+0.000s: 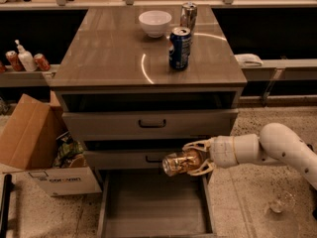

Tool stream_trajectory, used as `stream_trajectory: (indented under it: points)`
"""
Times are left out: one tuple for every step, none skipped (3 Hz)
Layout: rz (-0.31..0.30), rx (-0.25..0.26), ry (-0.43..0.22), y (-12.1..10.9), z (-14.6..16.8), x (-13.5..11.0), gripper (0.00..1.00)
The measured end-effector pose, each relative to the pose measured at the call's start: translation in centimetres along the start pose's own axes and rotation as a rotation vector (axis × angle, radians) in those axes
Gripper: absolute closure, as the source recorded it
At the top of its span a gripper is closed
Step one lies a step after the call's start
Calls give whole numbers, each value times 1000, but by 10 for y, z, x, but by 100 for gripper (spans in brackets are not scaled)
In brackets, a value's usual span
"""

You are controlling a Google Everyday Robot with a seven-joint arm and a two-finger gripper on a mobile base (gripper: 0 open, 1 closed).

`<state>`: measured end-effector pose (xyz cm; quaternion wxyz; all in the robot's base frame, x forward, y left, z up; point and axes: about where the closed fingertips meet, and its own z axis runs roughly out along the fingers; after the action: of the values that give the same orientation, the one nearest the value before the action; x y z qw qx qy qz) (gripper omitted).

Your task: Pick orange can from bottom drawer and place on counter

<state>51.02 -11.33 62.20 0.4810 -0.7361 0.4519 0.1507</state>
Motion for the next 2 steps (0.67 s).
stream_trajectory:
  points:
    - [0,0,0,0,0,0,100]
    - [17,-9,16,-18,-6,-4,100]
